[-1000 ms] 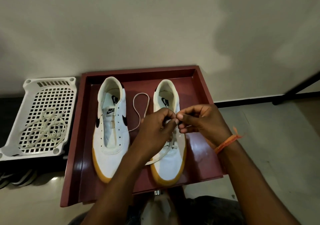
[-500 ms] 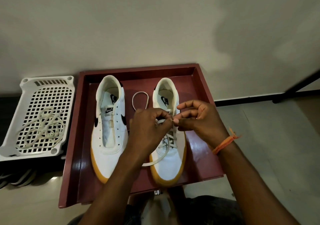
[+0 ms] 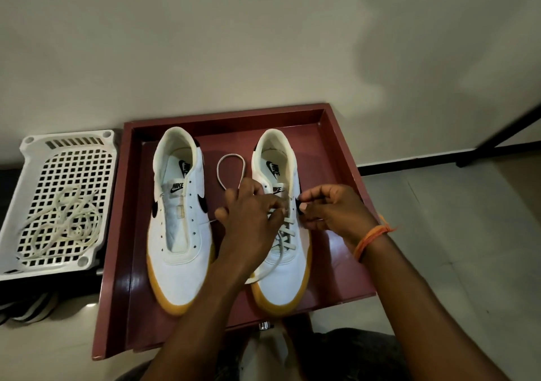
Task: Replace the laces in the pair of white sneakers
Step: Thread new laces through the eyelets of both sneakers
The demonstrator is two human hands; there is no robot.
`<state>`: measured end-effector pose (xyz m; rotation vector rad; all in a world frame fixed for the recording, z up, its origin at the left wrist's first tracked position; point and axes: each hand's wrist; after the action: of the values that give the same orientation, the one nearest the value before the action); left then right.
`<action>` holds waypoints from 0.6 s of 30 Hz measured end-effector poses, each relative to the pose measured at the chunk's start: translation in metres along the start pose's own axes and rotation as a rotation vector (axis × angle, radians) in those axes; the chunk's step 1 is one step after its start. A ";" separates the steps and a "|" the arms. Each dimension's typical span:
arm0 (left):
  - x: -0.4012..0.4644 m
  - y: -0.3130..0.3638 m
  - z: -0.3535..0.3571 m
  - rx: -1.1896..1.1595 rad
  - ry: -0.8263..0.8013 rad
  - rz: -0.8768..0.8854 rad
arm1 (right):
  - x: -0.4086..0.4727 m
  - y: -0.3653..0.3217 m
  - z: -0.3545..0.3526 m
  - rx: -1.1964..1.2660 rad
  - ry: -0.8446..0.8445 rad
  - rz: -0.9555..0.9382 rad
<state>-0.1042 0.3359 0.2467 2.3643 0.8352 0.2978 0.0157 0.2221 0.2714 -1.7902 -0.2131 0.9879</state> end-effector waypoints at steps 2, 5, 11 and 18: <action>0.000 -0.001 0.000 -0.090 -0.012 0.011 | -0.001 0.001 0.001 -0.018 0.003 -0.011; -0.001 -0.001 0.003 -0.259 -0.032 -0.033 | -0.001 0.002 0.000 -0.090 0.024 -0.056; -0.002 0.009 0.005 -0.375 -0.052 -0.205 | -0.003 0.002 -0.002 -0.233 0.034 -0.099; -0.002 0.010 0.005 -0.283 -0.036 -0.210 | -0.006 -0.001 0.002 -0.324 0.063 -0.161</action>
<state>-0.0991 0.3260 0.2487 1.9974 0.9487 0.2660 0.0108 0.2208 0.2750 -2.0572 -0.4937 0.8150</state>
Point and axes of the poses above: each hand's wrist, its own x-axis towards the middle knuckle, its own z-axis out of the palm, y = z × x, and after that the axes turned 1 degree about z, right-handed
